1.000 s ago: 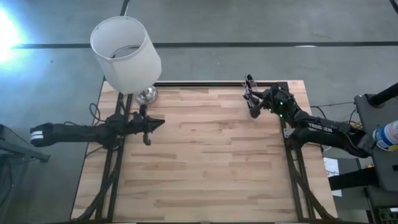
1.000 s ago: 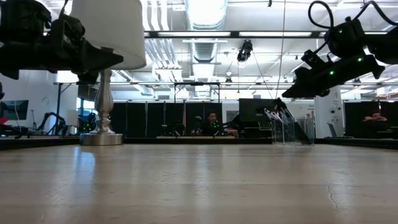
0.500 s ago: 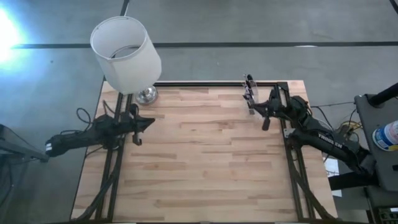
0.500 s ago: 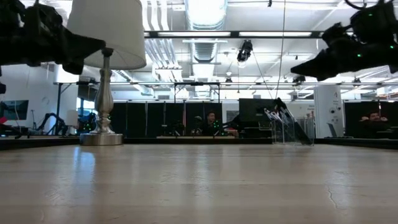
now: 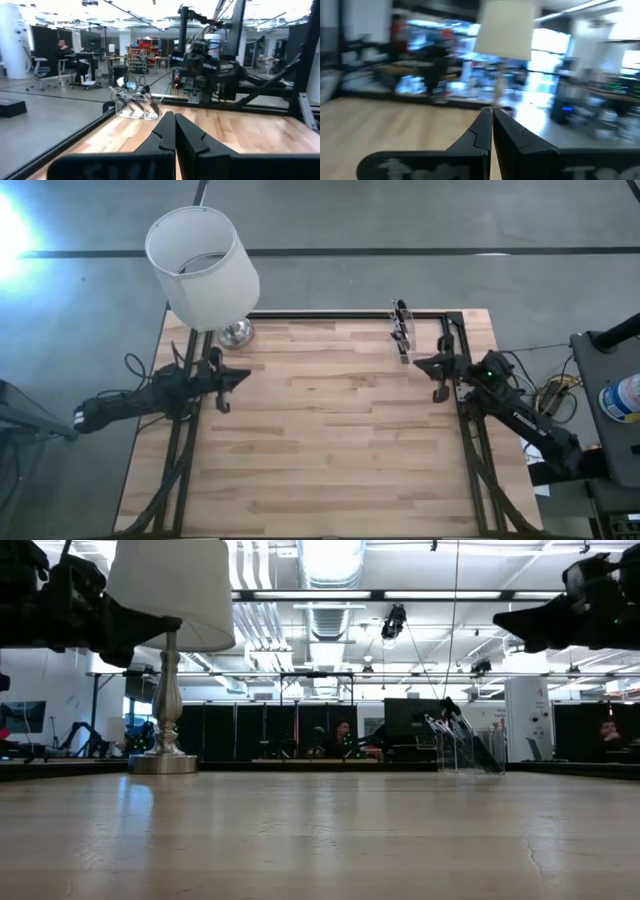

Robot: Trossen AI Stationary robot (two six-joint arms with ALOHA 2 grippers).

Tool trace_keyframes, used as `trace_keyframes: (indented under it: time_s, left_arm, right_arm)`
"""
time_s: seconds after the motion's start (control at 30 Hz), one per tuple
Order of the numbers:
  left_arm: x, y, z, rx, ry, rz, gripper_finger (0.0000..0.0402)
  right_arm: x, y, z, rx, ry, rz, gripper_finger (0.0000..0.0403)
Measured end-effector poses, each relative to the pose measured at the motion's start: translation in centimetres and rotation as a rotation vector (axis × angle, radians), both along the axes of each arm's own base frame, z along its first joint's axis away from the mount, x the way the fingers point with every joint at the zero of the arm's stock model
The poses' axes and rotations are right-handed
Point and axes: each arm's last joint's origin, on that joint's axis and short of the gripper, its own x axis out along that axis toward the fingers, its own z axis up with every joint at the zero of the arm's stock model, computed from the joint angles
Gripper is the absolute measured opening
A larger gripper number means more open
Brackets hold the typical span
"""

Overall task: Put items in baskets/containers
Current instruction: Return to Home Position

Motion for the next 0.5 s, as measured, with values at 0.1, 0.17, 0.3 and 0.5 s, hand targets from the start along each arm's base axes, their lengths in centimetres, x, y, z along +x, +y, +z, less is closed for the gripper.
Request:
trace_keyframes:
  time_s: [0.1, 0.17, 0.3, 0.5]
  left_arm:
    - [0.0, 0.1, 0.0, 0.003, -0.001, 0.05, 0.0]
    - [-0.1, 0.3, 0.0, 0.015, 0.002, 0.091, 0.0]
    - [-0.1, 0.4, 0.2, 0.013, -0.012, 0.135, 0.0]
    - [-0.3, 0.4, 0.8, 0.015, -0.037, 0.137, 0.0]
  right_arm:
    - [-0.3, -0.1, 0.1, 0.04, -0.042, -0.167, 0.0008]
    - [-0.2, -0.2, 0.1, 0.078, -0.068, -0.27, 0.0008]
    - [0.3, 0.2, 0.0, 0.073, -0.056, -0.306, 0.0008]
    - [1.0, 1.7, 0.0, 0.024, -0.047, -0.258, 0.0008]
